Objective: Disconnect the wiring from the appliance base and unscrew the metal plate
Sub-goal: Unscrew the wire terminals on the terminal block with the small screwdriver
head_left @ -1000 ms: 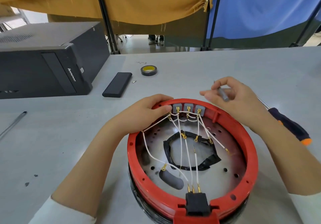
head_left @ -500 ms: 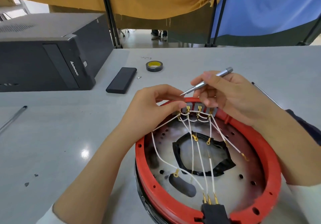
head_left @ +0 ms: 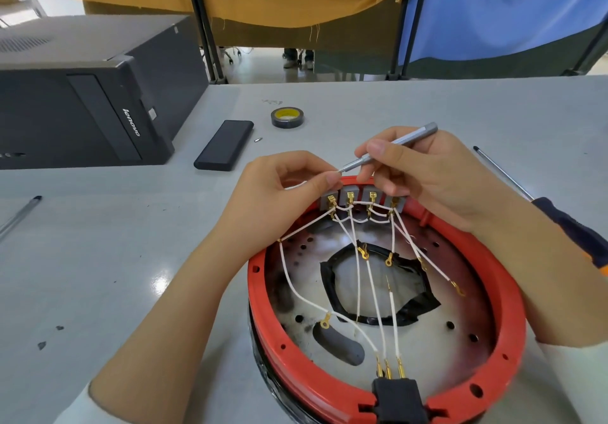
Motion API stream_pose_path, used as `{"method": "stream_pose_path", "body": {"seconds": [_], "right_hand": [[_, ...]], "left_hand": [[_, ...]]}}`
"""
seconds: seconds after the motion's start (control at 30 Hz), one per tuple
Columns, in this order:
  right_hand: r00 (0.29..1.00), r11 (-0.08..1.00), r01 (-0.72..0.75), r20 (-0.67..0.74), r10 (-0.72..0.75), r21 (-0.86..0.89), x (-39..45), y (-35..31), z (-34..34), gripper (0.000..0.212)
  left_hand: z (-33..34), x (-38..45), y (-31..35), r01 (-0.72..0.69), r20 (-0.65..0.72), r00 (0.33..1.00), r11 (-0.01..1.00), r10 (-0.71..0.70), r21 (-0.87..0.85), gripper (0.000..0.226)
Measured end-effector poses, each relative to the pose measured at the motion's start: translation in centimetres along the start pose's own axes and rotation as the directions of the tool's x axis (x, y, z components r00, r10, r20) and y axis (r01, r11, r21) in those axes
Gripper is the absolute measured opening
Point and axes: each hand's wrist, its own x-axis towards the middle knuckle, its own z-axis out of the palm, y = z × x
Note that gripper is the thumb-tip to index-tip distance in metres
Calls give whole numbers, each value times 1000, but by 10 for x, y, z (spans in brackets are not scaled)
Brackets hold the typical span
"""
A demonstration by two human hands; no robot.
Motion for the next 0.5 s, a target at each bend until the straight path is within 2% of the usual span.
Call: {"method": "stream_pose_path", "body": {"seconds": [0.2,0.27,0.37,0.5], "right_hand": [[999,1000,21,-28,-21,-19,0,-1,4,12],[999,994,26,-37,-30,-107,-1,0,6,11],[1000,967,23,-13,-27,-254,-1,4,10,12],[999,941,33,-4,-37,-336,-2,7,13,17]], "left_hand": [[1,3,-5,52,9,999,998,-53,32,14],[0,4,-9,106,49,993,991,-111,84,25],[-2,5,-11,183,123,973,978,-194,100,29],[-4,5,-9,178,157,968,976,-197,129,31]]}}
